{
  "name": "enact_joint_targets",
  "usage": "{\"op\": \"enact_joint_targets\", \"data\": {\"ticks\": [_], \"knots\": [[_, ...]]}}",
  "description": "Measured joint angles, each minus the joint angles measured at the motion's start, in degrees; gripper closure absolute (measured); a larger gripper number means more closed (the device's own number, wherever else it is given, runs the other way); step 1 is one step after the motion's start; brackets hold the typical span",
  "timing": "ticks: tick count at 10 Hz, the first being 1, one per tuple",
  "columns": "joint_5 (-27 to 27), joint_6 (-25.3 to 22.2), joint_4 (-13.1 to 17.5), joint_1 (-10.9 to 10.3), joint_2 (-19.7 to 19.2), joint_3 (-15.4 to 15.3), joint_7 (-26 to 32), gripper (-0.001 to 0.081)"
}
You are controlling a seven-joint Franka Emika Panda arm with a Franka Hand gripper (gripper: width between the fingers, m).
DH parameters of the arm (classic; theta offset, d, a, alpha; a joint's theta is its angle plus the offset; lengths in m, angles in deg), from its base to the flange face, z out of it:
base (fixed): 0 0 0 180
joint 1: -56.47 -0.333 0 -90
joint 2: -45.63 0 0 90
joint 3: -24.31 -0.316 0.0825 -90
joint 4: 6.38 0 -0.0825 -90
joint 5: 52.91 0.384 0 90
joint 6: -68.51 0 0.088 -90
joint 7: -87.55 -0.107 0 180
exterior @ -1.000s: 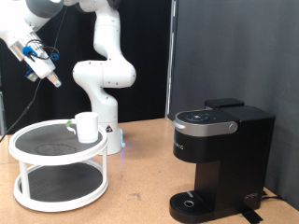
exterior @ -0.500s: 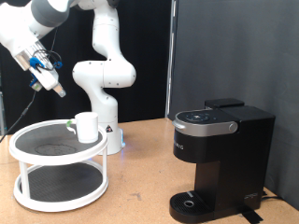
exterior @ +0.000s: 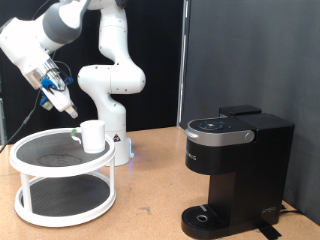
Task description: Make a cup of coffee with the keurig machine
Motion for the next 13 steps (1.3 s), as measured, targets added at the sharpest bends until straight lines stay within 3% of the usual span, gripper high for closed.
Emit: {"op": "enact_joint_targets", "data": {"ticks": [1, 2, 3, 7, 13], "knots": [[0.0, 1.1, -1.4, 0.2, 0.0, 0.1, 0.0, 0.0167], [0.0, 1.9, -2.7, 0.5, 0.0, 0.3, 0.1, 0.0167], [0.0, 2.8, -3.8, 0.8, 0.0, 0.5, 0.3, 0.01], [-0.2, 5.3, -6.5, 2.4, 0.0, 0.9, 2.0, 0.0072], [0.3, 8.2, -7.1, 3.2, 0.0, 1.9, 3.3, 0.0071]]}}
